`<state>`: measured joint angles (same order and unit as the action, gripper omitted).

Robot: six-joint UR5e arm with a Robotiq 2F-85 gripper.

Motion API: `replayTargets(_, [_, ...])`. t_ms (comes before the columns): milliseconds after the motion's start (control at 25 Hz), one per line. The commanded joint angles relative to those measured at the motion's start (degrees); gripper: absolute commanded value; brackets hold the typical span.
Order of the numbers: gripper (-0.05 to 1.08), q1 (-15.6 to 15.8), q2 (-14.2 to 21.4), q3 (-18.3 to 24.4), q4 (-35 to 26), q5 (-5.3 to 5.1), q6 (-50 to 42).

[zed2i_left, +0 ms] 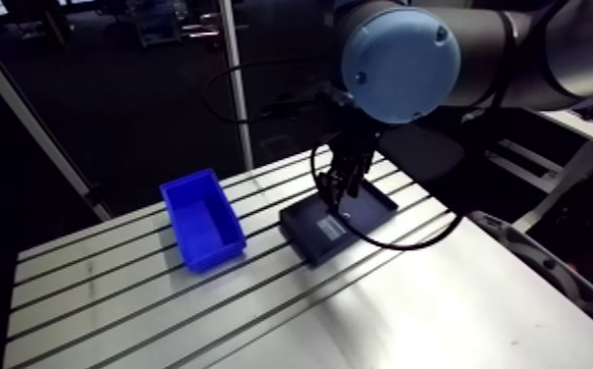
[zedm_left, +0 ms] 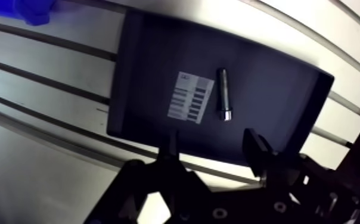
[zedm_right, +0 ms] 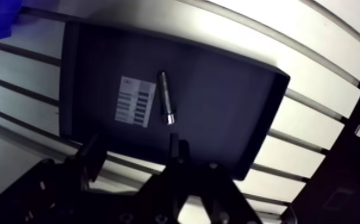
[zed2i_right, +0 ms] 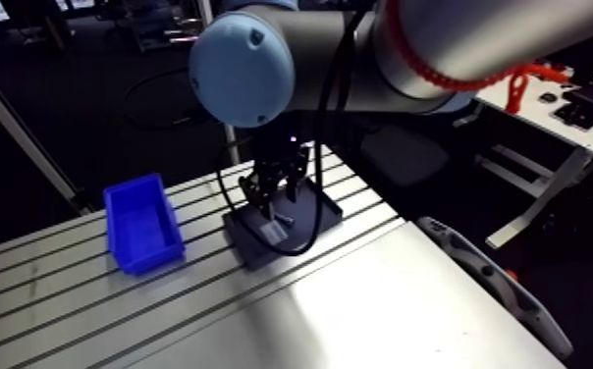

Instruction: Pick up the M10 bolt from the tray and put it into the blue bin.

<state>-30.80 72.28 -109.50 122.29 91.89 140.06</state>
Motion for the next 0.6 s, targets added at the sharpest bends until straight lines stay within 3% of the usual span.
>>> replayTargets(40, [0.36,0.2,-2.0,0.1,1.2,0.09,0.5])
replayTargets(600, [0.41,0.3,-5.3,2.6,1.3,0.18,2.2])
